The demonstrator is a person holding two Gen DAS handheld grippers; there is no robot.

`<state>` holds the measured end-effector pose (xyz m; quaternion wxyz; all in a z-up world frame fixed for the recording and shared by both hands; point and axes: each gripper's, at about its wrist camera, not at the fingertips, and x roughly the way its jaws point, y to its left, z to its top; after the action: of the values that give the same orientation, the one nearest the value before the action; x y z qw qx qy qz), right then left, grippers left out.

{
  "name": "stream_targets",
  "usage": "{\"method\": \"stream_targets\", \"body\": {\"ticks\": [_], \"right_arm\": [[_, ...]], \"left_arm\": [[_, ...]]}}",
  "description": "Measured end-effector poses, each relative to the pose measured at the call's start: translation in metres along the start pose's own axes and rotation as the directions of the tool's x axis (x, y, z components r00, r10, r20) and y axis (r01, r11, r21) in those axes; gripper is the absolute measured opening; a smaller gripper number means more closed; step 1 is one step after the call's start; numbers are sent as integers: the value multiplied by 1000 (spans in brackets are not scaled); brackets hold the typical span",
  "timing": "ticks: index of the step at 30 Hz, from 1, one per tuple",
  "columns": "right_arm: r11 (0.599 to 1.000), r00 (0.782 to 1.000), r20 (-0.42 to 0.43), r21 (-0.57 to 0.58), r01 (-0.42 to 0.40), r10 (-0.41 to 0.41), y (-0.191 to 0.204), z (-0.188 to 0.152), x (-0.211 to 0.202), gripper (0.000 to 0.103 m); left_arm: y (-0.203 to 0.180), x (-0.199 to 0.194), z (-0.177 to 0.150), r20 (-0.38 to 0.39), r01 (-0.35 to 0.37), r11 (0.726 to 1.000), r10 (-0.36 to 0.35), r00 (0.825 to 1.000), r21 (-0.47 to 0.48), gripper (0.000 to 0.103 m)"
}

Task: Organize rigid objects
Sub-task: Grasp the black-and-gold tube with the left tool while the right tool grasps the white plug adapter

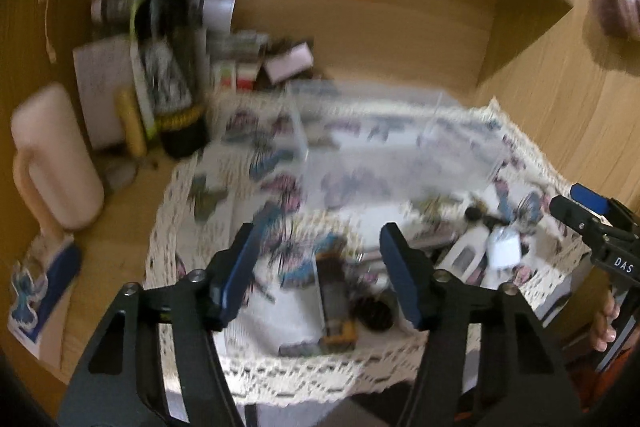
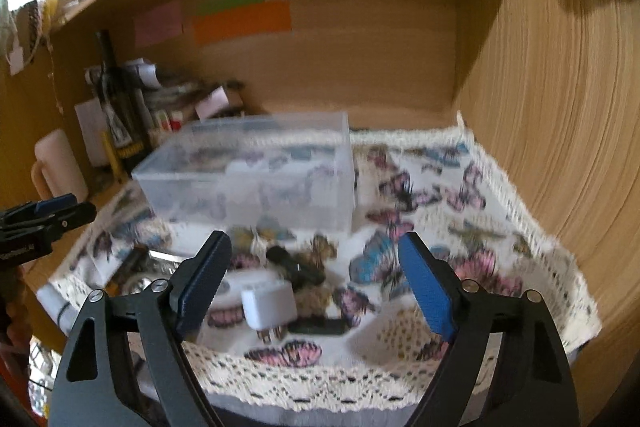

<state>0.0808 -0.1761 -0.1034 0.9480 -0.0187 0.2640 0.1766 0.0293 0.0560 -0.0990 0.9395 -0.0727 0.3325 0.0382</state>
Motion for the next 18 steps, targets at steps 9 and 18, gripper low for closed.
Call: {"method": "stream_targets", "body": {"ticks": [9,18], "right_arm": [[999,991,-125,-4,-36,36,8,-24,23,84],[998,982,-179,-3,-69,67,13,-31,45,73]], "left_arm": [[0,27,-31,-116,18,1000,-16,993,14,52],[-1,58,-34,-166,23,1000,-22,986,3,35]]}}
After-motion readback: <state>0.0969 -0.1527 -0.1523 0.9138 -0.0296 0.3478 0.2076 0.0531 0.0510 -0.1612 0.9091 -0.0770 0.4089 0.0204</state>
